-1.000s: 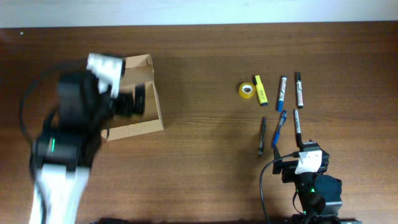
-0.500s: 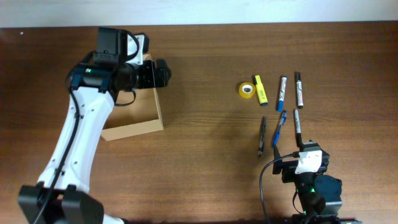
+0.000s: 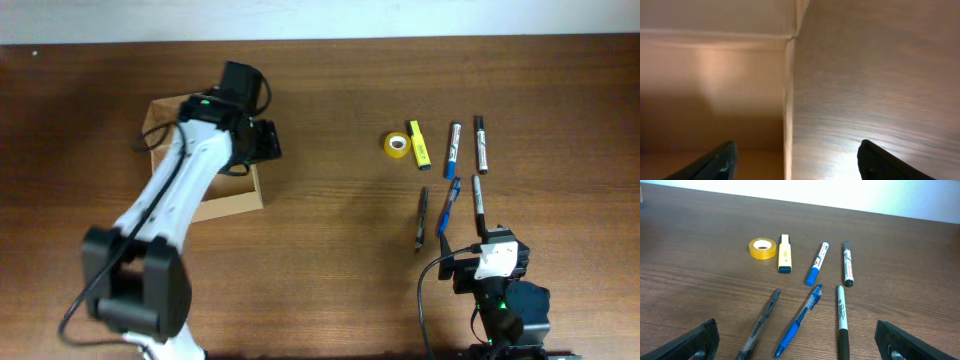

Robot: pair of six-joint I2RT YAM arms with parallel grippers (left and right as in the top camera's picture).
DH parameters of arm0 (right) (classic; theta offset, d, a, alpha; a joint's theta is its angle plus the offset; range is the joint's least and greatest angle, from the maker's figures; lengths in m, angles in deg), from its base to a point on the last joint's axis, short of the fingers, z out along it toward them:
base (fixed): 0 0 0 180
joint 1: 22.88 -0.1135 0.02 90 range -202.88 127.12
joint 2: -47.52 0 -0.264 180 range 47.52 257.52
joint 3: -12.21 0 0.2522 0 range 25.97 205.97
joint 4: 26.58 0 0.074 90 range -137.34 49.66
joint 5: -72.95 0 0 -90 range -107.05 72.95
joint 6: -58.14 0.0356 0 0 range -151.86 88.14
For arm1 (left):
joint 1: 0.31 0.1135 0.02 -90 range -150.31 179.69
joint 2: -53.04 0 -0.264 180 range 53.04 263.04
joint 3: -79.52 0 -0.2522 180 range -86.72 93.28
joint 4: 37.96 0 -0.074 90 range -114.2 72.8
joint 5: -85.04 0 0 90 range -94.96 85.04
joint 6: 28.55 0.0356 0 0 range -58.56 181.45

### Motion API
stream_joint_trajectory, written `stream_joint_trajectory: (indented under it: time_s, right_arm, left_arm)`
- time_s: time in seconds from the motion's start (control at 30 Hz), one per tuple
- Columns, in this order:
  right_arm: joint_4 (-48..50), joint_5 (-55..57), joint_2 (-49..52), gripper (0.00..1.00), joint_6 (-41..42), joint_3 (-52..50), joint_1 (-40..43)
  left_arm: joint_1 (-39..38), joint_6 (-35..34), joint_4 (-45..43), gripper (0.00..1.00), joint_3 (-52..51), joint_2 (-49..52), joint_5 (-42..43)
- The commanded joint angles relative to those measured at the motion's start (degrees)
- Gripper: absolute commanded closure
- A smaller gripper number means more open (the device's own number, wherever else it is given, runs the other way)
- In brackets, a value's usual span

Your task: Pack container

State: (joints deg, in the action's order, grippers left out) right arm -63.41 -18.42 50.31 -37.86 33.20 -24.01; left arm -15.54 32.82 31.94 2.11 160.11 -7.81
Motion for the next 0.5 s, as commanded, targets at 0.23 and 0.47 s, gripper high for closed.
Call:
stream_joint_trajectory:
  time_s: [0.23, 0.47]
  right_arm:
    - [0.20, -0.07, -0.44, 0.01, 0.50, -0.48, 0.50]
    - [0.20, -0.07, -0.44, 0.01, 0.50, -0.48, 0.50]
  left_arm:
    - [-0.04, -4.17, -1.68, 0.92, 0.94, 11.02, -2.05]
    - [-4.28, -2.84, 0.26, 0.98, 2.73, 10.32, 5.05]
